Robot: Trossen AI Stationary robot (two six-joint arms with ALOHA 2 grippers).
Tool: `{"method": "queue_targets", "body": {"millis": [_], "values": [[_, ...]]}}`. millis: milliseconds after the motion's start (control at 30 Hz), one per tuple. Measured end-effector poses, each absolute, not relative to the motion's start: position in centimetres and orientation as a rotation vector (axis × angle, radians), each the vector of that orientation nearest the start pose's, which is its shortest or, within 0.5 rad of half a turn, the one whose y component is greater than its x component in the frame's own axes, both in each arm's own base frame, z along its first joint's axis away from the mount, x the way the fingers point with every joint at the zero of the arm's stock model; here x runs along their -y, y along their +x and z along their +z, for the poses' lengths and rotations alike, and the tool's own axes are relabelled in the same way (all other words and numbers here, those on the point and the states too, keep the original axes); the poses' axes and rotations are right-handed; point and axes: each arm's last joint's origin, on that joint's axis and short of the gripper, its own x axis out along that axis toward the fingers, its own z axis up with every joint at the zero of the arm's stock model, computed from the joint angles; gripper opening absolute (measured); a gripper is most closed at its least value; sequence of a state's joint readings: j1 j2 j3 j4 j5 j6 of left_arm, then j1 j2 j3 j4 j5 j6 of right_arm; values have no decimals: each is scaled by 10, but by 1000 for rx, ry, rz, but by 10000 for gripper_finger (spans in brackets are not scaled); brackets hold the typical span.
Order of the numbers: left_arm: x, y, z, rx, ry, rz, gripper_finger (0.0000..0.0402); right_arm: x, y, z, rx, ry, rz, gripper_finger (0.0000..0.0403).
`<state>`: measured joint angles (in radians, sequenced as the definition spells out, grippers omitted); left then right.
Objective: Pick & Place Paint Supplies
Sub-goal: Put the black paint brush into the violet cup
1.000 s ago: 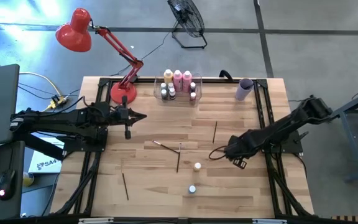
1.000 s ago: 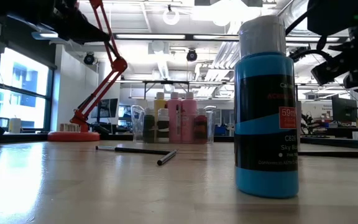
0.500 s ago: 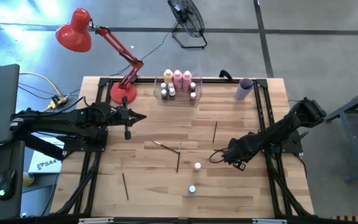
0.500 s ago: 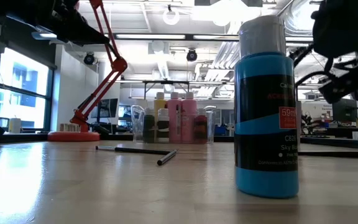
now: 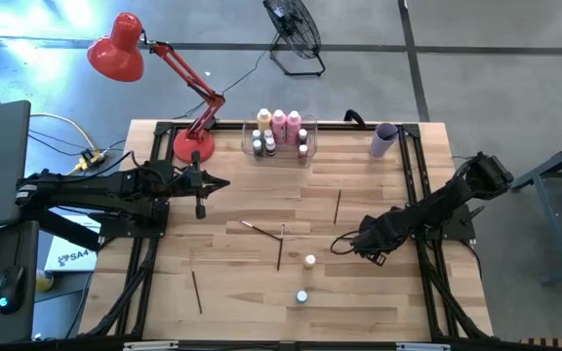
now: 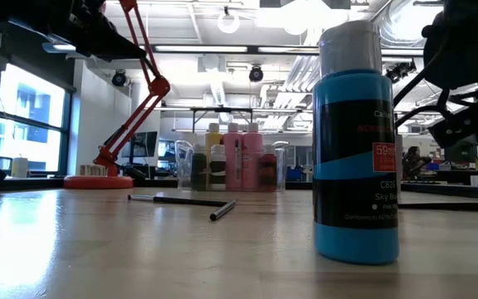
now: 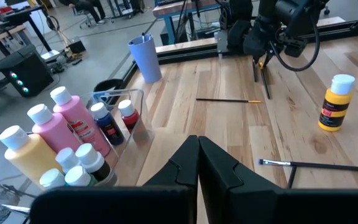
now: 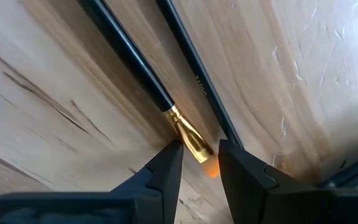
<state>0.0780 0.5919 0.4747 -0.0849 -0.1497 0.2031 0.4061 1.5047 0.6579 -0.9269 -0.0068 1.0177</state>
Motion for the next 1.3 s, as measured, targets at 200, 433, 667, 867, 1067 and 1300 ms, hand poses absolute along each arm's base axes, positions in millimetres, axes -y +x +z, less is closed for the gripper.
{"method": "queue_targets", "body": {"millis": [200,433,667,867,1067,1300], "values": [[-16,145,262,-225,208,206,3,-77,176,128,-1687,398,-550,93],[-16,145,262,-225,208,206,3,-78,178,127,-1696,395,-469,56],[-16,145,262,-225,208,206,3,-80,178,127,-1713,433,-444,30],[-16,145,262,-225,208,206,3,-81,179,127,-1728,460,-419,11],[-16,145,262,-225,208,206,3,-84,182,137,-1772,483,-442,5],[-16,145,262,-224,203,206,3,-88,196,167,-1752,417,-467,4]]}}
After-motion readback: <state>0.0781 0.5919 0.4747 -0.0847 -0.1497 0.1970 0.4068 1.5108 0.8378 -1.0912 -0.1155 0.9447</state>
